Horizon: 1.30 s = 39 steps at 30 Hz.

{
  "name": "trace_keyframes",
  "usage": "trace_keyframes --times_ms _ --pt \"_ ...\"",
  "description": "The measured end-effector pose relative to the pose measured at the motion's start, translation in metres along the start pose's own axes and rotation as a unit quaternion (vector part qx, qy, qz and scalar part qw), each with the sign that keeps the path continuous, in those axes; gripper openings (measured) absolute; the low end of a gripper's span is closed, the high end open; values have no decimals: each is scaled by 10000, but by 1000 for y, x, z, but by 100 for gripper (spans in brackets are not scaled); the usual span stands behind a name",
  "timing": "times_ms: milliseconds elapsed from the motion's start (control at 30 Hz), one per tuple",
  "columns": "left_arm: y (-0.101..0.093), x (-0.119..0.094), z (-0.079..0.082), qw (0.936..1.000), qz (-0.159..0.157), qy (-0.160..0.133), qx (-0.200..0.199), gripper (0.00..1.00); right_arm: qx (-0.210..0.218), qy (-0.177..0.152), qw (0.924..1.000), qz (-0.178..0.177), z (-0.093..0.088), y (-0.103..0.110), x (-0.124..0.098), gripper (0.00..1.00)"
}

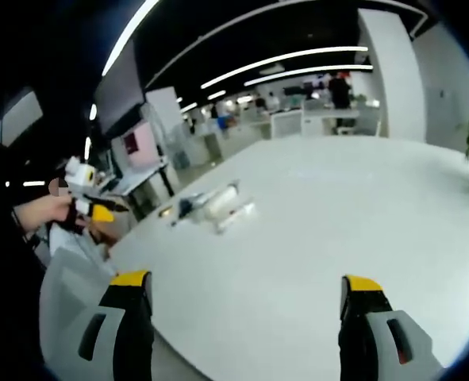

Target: Arrange the skincare products in the storage area until every visible bottle or jar stands upright without overlapping.

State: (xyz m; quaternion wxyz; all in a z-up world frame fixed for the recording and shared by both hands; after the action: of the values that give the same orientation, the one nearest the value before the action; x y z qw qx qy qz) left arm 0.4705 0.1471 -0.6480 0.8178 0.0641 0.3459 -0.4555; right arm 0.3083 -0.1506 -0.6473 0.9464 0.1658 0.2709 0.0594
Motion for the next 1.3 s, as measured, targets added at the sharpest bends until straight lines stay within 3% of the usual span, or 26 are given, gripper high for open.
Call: trace_keyframes --times_ms 333,700,1300 --pt "4 12 11 9999 -83 -59 -115 96 -20 -59 10000 59 6 2 5 100" --pt "9 19 13 9999 -127 52 -59 96 67 -83 9999 115 10 3 12 100" --pt "25 31 33 9997 -193 123 -23 95 91 -242 9994 216 24 11 21 100"
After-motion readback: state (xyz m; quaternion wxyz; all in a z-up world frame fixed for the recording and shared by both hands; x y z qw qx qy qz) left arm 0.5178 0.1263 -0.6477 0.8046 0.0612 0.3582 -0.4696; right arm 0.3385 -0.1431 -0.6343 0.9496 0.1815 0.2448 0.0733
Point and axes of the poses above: the point that each gripper's makers call its tool centre point, and the gripper's own axes: x roughly forward along the fingers, y roughly to its left, z roughly out of its top, the point moved 1 cm from there along -x, roughly backward along the fingers, and after that the axes turned 7 degrees about x, right-handed, at the moved point
